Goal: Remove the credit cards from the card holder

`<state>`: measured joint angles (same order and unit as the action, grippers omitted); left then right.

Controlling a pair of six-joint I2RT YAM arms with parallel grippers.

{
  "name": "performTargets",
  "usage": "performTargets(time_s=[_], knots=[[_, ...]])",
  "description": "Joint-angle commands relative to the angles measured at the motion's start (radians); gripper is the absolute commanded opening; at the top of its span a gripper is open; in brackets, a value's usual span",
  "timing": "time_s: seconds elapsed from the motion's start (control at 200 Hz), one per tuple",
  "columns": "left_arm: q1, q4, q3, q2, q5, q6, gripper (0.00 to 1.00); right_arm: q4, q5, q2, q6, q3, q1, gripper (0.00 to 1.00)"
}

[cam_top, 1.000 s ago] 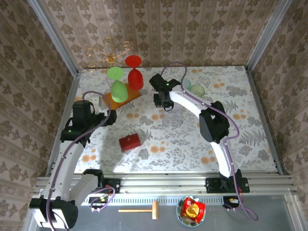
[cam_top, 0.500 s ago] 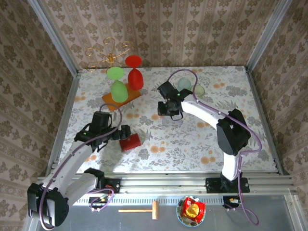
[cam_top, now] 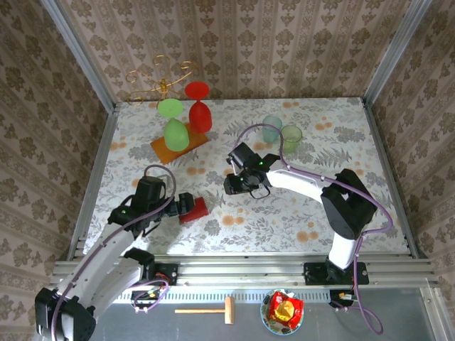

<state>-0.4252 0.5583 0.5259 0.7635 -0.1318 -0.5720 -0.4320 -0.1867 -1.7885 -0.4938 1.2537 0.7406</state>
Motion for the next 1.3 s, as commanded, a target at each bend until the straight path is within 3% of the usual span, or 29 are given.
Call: performTargets(time_s=[0.0,0.37,0.545,0.845,1.295], knots=[[-0.013,0.044,0.014,-0.017,-0.008,-0.08,0.99,0.079,-0.039,-0.016,0.043,0.031,0.032,0.32],[-0.066,0.038,-0.056,-0.076,-0.054,-0.267,0.96,0.124,-0.172,-0.192,0.079,0.142,0.097,0.35],[-0.11,0.025,-0.074,-0.082,-0.042,-0.329,0.84,0.106,-0.2,-0.248,0.086,0.214,0.097,0.35],[-0.146,-0.032,-0.134,-0.058,-0.022,-0.416,0.72,0.037,-0.23,-0.347,0.114,0.368,0.098,0.35],[-0.159,-0.092,-0.221,-0.058,-0.048,-0.471,0.7,0.014,-0.325,-0.477,0.113,0.459,0.099,0.34]])
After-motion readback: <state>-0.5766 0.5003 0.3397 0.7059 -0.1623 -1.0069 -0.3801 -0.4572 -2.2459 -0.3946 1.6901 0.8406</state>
